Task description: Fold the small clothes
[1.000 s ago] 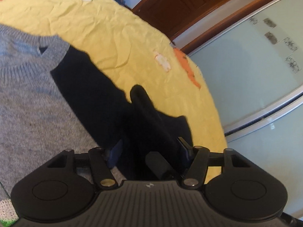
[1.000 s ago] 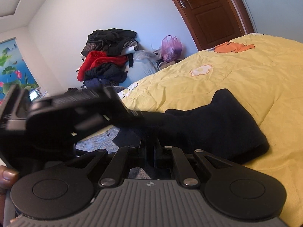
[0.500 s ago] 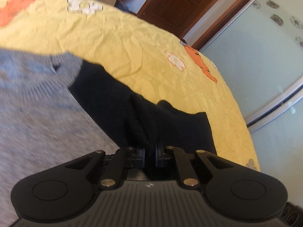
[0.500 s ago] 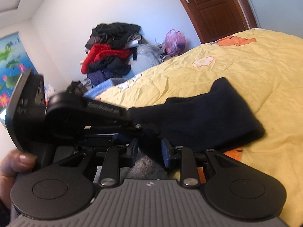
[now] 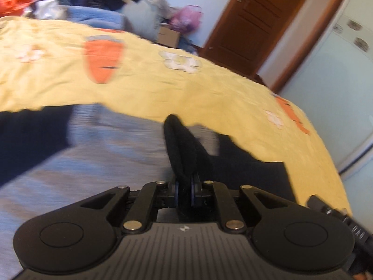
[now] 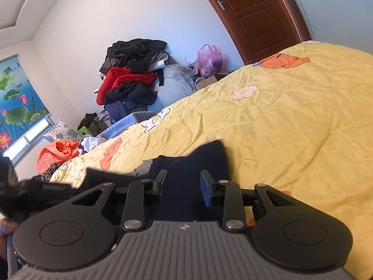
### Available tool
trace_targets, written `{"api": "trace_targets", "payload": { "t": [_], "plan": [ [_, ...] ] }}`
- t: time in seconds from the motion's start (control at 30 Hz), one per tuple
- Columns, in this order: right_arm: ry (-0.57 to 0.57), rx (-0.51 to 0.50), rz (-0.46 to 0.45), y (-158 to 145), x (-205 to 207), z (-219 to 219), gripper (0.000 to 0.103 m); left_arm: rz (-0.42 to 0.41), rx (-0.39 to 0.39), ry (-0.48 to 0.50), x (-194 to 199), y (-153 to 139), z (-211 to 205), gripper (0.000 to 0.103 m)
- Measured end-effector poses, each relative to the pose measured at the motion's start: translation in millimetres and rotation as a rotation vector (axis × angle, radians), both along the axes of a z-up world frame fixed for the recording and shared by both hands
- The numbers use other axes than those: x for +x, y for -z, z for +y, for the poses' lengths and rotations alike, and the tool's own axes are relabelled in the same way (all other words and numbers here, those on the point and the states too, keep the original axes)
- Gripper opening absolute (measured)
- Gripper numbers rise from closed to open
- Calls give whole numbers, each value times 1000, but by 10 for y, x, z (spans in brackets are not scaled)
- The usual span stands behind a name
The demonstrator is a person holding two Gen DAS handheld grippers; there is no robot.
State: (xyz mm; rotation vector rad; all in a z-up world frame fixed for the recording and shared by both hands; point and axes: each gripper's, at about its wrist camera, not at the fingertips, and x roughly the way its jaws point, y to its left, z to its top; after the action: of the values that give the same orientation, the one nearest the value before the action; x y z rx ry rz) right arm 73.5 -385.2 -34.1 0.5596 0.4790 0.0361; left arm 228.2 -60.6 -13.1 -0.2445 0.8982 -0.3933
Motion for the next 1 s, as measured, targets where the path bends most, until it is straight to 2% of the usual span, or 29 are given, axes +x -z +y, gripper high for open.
{"api": "trace_targets", "payload": {
  "t": [0.13,0.23,0.4,0.57,0.8,1.0],
  "plan": [
    [-24,-19,20,-12,196,126,39,23,26,-71,5,73,421,9],
    [-60,-76,44,-24,358,298,39,32,32,-101,-17,105,620,9],
    [-131,-158,77,-51,562,642,39,35,39,-115,-58,156,746,9],
    [-179,-177,92,-51,625,877,40,43,34,-118,-64,190,829,9],
    [-148,-218,175,172,755,888,39,65,36,-114,-29,291,905,9],
    [-153,-249,138,276,711,882,38,56,20,-118,-14,354,930,9]
  ]
}}
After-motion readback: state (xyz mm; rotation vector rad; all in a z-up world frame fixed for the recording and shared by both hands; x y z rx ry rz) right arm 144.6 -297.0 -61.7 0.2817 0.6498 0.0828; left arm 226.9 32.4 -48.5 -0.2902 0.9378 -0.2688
